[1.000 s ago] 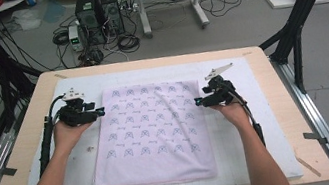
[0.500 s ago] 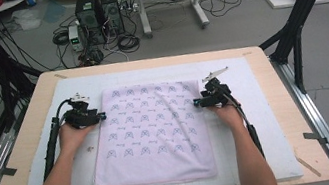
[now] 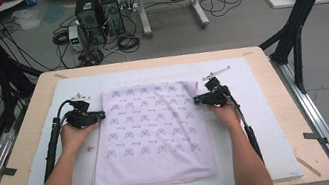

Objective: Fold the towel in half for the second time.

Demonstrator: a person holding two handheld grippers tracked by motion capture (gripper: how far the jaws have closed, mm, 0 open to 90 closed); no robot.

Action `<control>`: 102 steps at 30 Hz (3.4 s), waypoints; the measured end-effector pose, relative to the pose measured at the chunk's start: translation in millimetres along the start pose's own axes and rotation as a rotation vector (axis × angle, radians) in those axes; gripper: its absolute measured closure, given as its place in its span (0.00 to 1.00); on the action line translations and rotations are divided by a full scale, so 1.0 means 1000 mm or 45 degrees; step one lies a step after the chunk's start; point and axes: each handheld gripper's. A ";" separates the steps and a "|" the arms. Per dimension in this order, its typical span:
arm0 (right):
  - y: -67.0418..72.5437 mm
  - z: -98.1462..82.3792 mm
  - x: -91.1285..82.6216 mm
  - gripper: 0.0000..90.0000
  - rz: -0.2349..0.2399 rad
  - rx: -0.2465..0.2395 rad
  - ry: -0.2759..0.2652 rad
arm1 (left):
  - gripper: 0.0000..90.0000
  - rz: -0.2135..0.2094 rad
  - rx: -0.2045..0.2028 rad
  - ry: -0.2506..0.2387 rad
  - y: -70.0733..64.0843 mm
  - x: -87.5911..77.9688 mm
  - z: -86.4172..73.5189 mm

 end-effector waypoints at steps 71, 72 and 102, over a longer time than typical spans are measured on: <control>0.075 -0.062 -0.117 0.79 0.312 -0.340 -0.067 | 0.88 -0.210 0.121 -0.304 -0.054 -0.124 -0.067; 0.076 -0.070 -0.118 0.74 0.296 -0.342 -0.059 | 0.84 -0.213 0.125 -0.283 -0.056 -0.126 -0.073; 0.076 -0.072 -0.075 0.99 0.224 -0.410 0.032 | 1.00 -0.212 0.139 -0.225 -0.064 -0.099 -0.054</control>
Point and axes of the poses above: each handheld gripper's, and its own axes: x roughly forward along the jaws, z roughly out of its top, y roughly to its left, and after that the axes turned 10 degrees about x, right-handed
